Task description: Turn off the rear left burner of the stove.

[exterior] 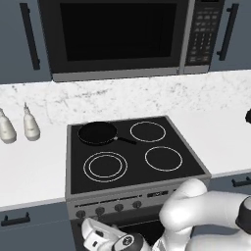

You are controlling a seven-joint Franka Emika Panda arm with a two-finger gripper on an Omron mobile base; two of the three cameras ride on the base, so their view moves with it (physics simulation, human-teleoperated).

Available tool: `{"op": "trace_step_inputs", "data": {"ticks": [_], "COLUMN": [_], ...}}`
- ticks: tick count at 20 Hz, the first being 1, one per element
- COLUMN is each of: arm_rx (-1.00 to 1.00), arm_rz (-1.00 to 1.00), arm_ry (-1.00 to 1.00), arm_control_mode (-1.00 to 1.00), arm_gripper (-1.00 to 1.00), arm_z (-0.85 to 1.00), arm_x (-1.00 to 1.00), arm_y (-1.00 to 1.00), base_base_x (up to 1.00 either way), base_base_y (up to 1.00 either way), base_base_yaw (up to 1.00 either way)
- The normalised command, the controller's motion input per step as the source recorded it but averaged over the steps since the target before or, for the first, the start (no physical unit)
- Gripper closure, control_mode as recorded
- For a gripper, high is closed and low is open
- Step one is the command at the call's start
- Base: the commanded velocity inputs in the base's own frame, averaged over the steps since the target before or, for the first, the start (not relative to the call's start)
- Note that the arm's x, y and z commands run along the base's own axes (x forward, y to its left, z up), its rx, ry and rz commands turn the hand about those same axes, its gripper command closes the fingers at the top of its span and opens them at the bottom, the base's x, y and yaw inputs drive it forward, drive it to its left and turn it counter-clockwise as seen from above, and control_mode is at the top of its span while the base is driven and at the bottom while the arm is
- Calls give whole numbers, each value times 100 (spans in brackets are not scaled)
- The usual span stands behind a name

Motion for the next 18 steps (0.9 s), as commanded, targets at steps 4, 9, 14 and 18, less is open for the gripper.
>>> {"op": "trace_step_inputs", "data": {"ticks": [4, 9, 14, 18], "arm_rx": [-2, 0, 0, 0], "arm_rz": [0, 0, 0, 0], "arm_ry": [-14, -14, -13, -12], "arm_control_mode": [-100, -100, -100, -100], "arm_gripper": [-100, -100, -100, -100], "arm_z": [-20, -9, -11, -22], "arm_x": [16, 24, 14, 4], "arm_y": [0, 0, 1, 3], "base_base_x": [0, 0, 0, 0], "base_base_y": [0, 0, 0, 0], "base_base_yaw": [0, 0, 0, 0]}}
